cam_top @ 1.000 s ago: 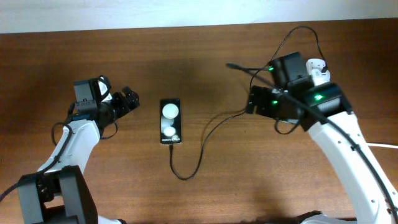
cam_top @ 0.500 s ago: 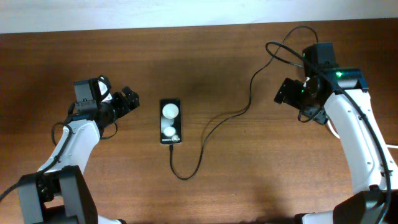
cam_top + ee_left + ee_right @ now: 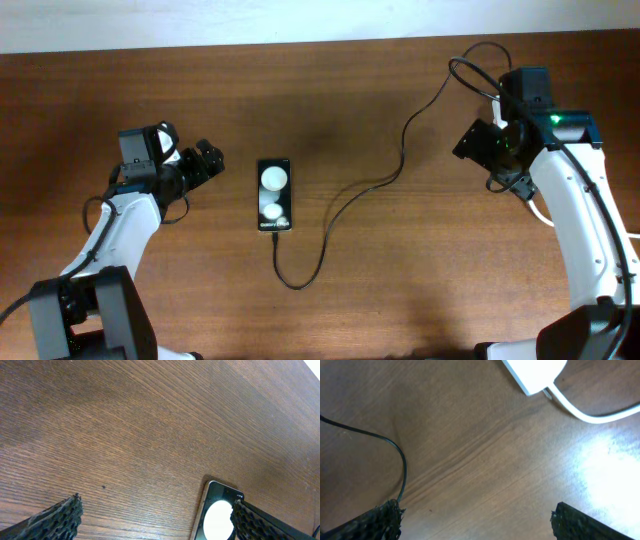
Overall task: Plug charger to phone and switch on socket
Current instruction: 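Move the right gripper to the white power strip's switch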
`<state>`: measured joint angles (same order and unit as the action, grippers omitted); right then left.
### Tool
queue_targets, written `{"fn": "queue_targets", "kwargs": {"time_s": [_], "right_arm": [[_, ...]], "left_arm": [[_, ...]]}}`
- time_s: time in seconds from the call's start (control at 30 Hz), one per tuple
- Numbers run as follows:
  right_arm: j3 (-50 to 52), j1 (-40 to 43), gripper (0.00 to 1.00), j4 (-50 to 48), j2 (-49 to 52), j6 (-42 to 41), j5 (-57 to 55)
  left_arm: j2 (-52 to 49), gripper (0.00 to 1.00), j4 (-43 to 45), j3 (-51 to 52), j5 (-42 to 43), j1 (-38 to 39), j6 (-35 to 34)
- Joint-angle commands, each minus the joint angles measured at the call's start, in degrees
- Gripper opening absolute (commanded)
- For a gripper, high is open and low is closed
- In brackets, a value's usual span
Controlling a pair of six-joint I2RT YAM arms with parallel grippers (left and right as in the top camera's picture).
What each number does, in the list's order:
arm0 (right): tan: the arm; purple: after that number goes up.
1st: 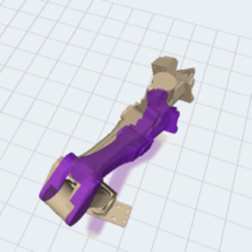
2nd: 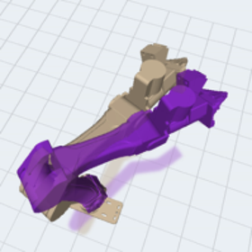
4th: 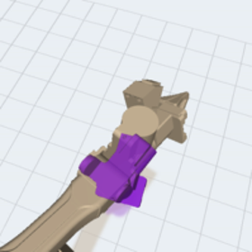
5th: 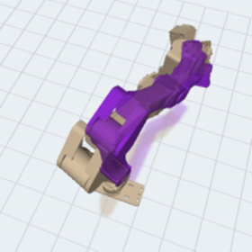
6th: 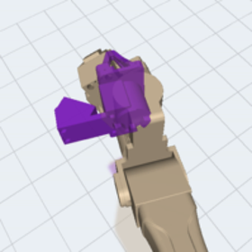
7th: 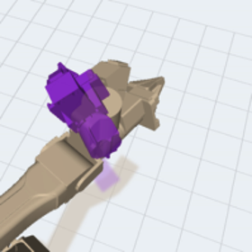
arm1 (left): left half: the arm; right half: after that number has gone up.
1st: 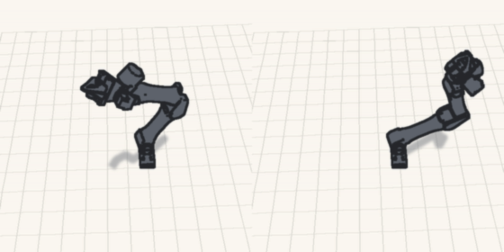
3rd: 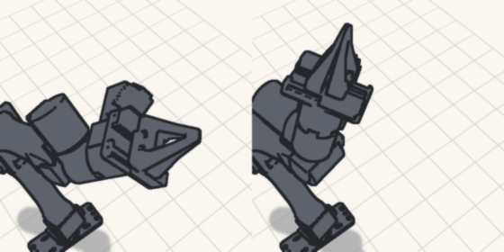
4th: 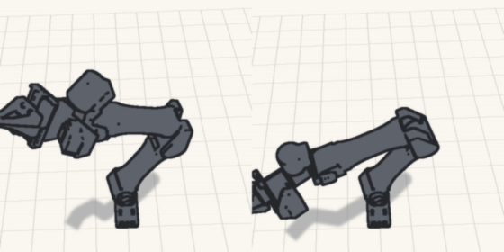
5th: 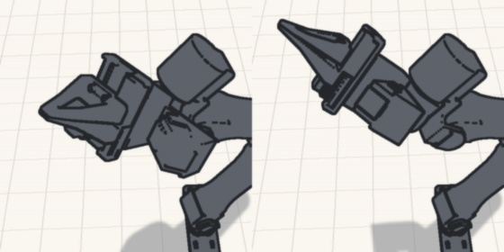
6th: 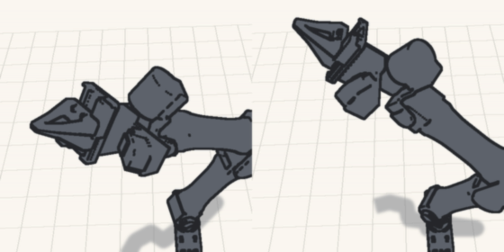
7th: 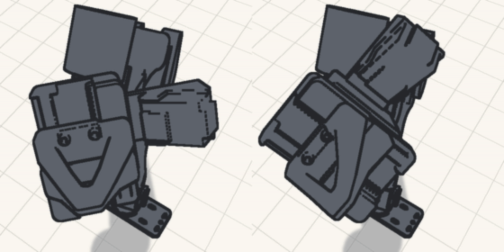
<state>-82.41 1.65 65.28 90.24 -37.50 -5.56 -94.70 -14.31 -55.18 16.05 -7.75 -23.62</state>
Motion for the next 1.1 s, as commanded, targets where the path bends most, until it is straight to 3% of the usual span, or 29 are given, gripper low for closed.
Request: {"fn": "queue_targets", "kwargs": {"time_s": [0.0, 0.13, 0.4, 0.73, 1.07], "right_arm": [[-3.0, 2.7, 0.99, -0.2, 0.2, 1.3, 2.5], [-15.0, 9.8, 0.99, 8.3, 1.9, 1.7, 1.9], [-15.1, 19.1, 0.99, 3.0, 10.6, 2.8, 1.9], [-15.1, 19.4, 0.99, -5.7, 31.2, 2.8, 1.9], [-15.1, 19.4, 0.99, -9.4, 32.7, 2.8, -1.4]], "left_arm": [[0.9, 0.99, 0.1, 0.4, 0.2, 0.0, -0.5], [0.9, 0.99, 0.1, 0.4, 0.2, 0.0, -0.5], [0.9, 0.99, 0.1, 0.4, 0.2, 0.0, -0.5], [0.9, 0.99, 0.1, 0.4, 0.2, 0.0, -0.5], [0.9, 0.99, 0.1, 0.4, 0.2, 0.0, -0.5]]}}
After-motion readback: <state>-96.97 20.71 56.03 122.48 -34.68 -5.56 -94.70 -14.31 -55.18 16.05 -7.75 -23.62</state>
